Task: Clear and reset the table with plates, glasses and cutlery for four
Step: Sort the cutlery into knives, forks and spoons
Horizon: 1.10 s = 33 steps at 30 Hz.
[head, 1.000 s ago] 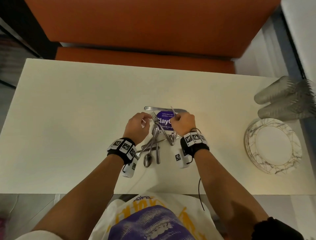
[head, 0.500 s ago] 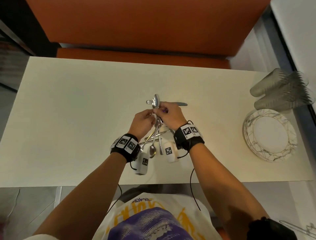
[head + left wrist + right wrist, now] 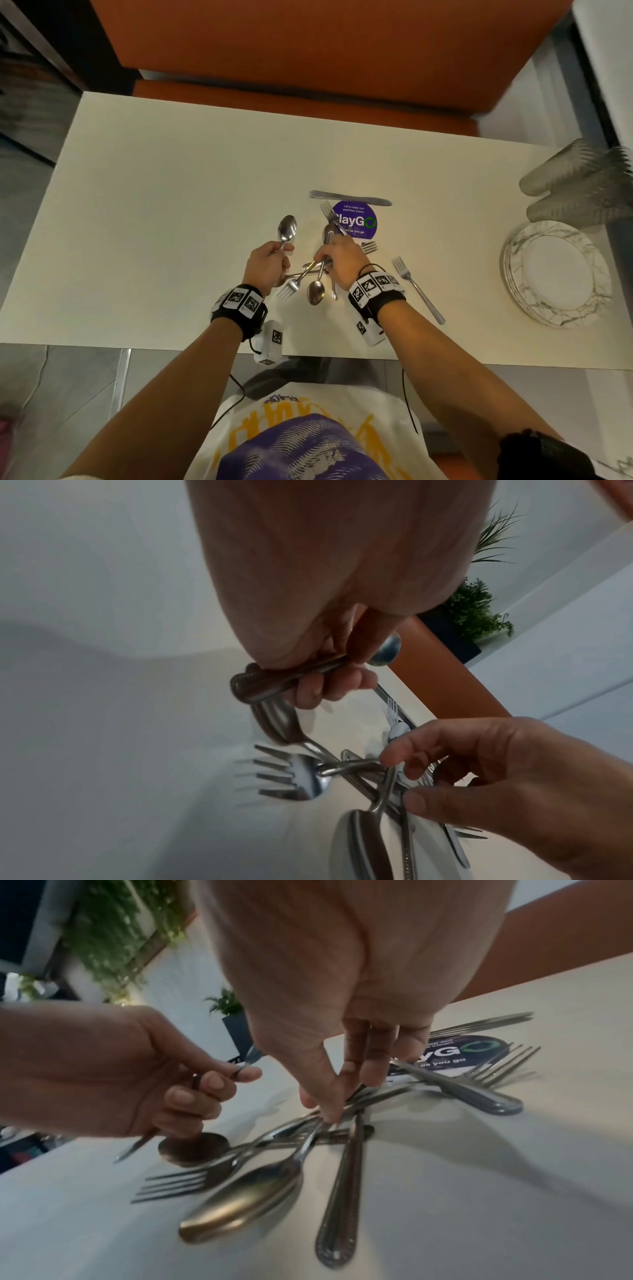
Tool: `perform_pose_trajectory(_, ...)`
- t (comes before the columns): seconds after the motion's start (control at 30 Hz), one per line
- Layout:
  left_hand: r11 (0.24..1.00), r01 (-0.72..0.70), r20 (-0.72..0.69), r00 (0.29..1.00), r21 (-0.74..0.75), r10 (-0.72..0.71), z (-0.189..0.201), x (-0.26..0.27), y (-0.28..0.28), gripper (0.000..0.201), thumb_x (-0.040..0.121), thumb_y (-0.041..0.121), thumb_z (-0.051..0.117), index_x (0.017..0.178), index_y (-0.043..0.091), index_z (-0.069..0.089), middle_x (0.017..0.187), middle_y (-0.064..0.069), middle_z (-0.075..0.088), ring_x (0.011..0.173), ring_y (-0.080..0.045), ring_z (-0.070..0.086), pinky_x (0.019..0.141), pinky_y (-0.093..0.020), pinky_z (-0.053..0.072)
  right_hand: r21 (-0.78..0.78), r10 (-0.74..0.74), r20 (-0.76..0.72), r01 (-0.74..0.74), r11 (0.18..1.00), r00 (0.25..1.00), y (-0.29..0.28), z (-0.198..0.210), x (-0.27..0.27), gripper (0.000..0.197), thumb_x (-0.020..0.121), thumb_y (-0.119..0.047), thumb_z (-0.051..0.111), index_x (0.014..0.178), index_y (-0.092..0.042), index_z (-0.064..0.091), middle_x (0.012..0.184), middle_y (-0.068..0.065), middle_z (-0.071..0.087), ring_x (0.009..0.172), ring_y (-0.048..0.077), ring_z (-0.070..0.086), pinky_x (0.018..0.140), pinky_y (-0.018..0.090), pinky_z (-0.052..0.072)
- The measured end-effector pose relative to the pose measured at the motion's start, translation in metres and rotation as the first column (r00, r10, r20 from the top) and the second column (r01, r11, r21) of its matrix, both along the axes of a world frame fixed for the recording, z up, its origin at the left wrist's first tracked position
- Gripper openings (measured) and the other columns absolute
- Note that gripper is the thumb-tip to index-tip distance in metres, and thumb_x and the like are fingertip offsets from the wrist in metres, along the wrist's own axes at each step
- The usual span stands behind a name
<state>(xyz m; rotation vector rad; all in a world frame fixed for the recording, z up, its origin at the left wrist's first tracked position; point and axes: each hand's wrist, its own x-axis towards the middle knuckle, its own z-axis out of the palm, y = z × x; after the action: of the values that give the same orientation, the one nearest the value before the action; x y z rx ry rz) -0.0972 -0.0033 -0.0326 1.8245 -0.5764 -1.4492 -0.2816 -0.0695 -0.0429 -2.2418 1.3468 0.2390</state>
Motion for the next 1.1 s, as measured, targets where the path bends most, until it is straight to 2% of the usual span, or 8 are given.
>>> perform_pose_trajectory(0.33,1.0,-0.017,0.02,1.0,-0.003,0.017,0.002,0.006,0.002,0.03,0.096,-0.002,0.043,0.106,0.006,0.07,0.069,-0.006,0.058,0.05,-0.016,0.046,0.038,-0.02,0.033,-0.083,0.253,-0.144,-0.266,0.96,0.957,0.0,-0.001,0.007,0.018,0.089,-0.022,0.071,0.105,-0.031,0.069,0.118,0.003,0.055,0.115,0.025,0.049,0.098,0.039,0.045)
perform_pose_trajectory(0.47,1.0,-0.021,0.014,1.0,-0.021,0.021,0.004,0.005,0.0,0.027,0.098,-0.002,0.043,0.105,0.004,0.068,0.07,-0.008,0.058,0.049,-0.018,0.048,0.037,-0.021,0.035,-0.093,0.279,-0.149,-0.294,0.951,0.949,-0.002,0.003,0.005,0.014,0.089,-0.023,0.07,0.102,-0.028,0.071,0.117,0.002,0.054,0.115,0.026,0.047,0.098,0.039,0.043)
perform_pose_trajectory(0.63,0.998,-0.048,-0.043,0.998,-0.035,0.046,0.005,0.007,-0.01,0.026,0.096,-0.002,0.044,0.106,0.001,0.067,0.076,-0.015,0.068,0.063,-0.027,0.065,0.06,-0.034,0.053,-0.102,0.274,-0.081,-0.281,0.954,0.958,-0.012,0.019,0.001,0.008,0.089,-0.016,0.068,0.093,-0.022,0.072,0.105,-0.001,0.061,0.108,0.021,0.047,0.092,0.034,0.037)
perform_pose_trajectory(0.73,0.996,-0.068,-0.07,0.995,-0.058,0.064,0.007,0.007,-0.018,0.024,0.095,-0.001,0.046,0.106,0.003,0.067,0.088,-0.019,0.077,0.081,-0.035,0.075,0.075,-0.044,0.058,-0.095,0.162,0.029,-0.158,0.983,0.986,-0.021,0.035,-0.006,0.007,0.089,-0.014,0.069,0.093,-0.019,0.072,0.097,-0.001,0.067,0.097,0.018,0.051,0.089,0.035,0.046)
perform_pose_trajectory(0.83,0.994,-0.091,-0.132,0.988,-0.062,0.082,0.012,0.003,-0.025,0.021,0.097,-0.001,0.048,0.107,0.004,0.066,0.096,-0.02,0.078,0.09,-0.036,0.077,0.082,-0.049,0.06,0.008,-0.106,0.245,0.107,0.994,0.964,-0.029,0.047,-0.012,0.007,0.088,-0.013,0.074,0.095,-0.015,0.073,0.091,0.0,0.071,0.087,0.014,0.061,0.08,0.029,0.054)
perform_pose_trajectory(0.9,0.993,-0.097,-0.183,0.98,-0.067,0.084,0.017,-0.004,-0.029,0.021,0.098,-0.001,0.048,0.111,0.004,0.064,0.098,-0.023,0.077,0.093,-0.042,0.076,0.079,-0.05,0.061,0.096,-0.317,0.363,0.303,0.948,0.876,-0.031,0.051,-0.011,0.009,0.087,-0.014,0.076,0.096,-0.015,0.074,0.088,-0.002,0.072,0.08,0.009,0.064,0.073,0.017,0.05)
perform_pose_trajectory(0.97,0.994,-0.072,-0.198,0.979,-0.076,0.056,0.024,-0.013,-0.033,0.023,0.099,0.0,0.047,0.116,0.004,0.062,0.1,-0.025,0.076,0.092,-0.044,0.076,0.073,-0.048,0.063,0.155,-0.466,0.411,0.444,0.883,0.784,-0.029,0.049,-0.006,0.011,0.086,-0.017,0.077,0.097,-0.017,0.076,0.085,-0.005,0.073,0.077,0.006,0.065,0.069,0.012,0.049)
perform_pose_trajectory(1.1,0.995,0.004,-0.225,0.974,-0.101,-0.027,0.039,-0.031,-0.036,0.026,0.102,0.001,0.043,0.12,0.007,0.061,0.102,-0.024,0.075,0.081,-0.036,0.077,0.065,-0.043,0.063,0.391,-0.693,0.459,0.575,0.719,0.555,-0.015,0.042,0.011,0.013,0.087,-0.015,0.078,0.099,-0.01,0.078,0.086,0.003,0.077,0.066,0.012,0.069,0.064,0.024,0.058)
